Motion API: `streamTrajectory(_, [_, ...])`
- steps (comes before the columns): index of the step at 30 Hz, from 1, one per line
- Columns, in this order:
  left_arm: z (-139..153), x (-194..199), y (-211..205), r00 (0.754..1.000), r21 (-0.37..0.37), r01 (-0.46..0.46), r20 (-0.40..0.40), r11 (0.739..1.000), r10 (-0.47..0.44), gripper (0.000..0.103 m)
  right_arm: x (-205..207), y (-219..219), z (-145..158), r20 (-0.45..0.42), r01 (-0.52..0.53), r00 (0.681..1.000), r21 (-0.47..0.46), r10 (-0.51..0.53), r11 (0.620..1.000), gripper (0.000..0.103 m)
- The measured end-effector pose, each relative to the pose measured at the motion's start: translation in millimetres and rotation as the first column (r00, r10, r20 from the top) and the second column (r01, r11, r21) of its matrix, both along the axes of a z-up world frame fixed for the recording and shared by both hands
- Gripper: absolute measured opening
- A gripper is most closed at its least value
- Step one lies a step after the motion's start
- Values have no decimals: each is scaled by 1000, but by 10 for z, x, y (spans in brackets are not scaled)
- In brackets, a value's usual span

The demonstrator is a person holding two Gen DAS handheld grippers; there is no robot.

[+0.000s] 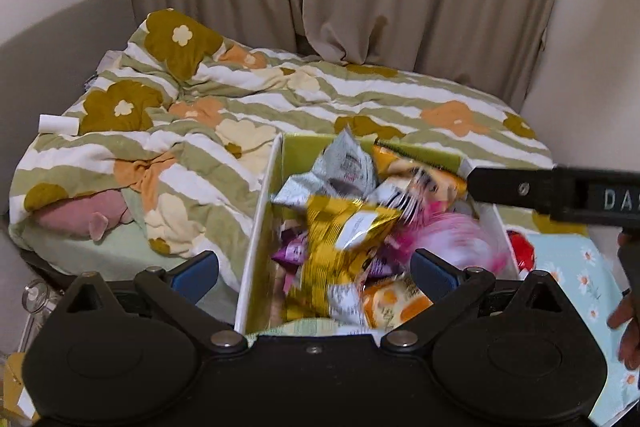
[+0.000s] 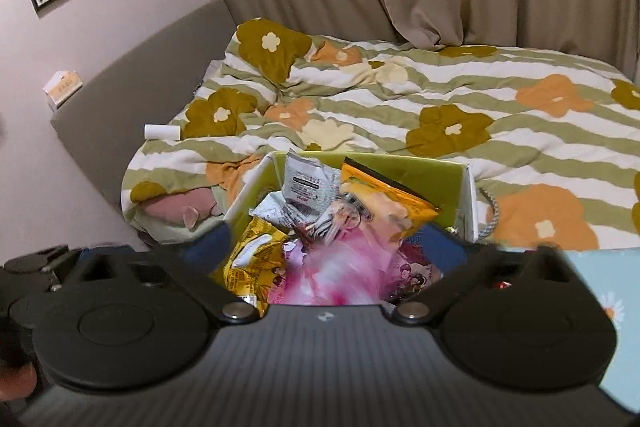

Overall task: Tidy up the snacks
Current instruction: 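Carry both bags over the box and open both grippers to drop them in, then move the left gripper to a blue-white bag while the right moves to a red bag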

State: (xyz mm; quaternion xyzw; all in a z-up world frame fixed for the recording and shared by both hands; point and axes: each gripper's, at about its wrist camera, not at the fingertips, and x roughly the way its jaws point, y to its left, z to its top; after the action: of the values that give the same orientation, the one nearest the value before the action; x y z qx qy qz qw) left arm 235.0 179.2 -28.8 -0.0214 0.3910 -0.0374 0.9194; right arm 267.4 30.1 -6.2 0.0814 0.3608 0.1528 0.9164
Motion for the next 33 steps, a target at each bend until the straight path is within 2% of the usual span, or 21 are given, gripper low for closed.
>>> streamTrajectory(5, [-89, -42, -28, 1000, 0, 3, -28, 1000, -3, 103, -79, -66, -89, 18, 29, 999, -39, -28, 999, 103])
streamTrajectory(11, [-35, -77, -75, 1000, 3, 31, -7, 1000, -31, 103, -186, -147, -68, 36, 57, 998, -66, -55, 996, 103])
streamTrajectory(18, [124, -113, -200, 996, 18, 78, 37, 997, -79, 103, -322, -286, 108, 39, 91, 995, -65, -89, 994, 103])
streamTrajectory(23, [256, -145, -311, 989, 16, 131, 74, 991, -132, 103, -434, -429, 250, 48, 138, 990, -111, -134, 984, 103])
streamTrajectory(33, [369, -217, -799, 975, 30, 187, 117, 982, -189, 103, -611, -1030, 423, 96, 180, 981, -162, -166, 970, 103])
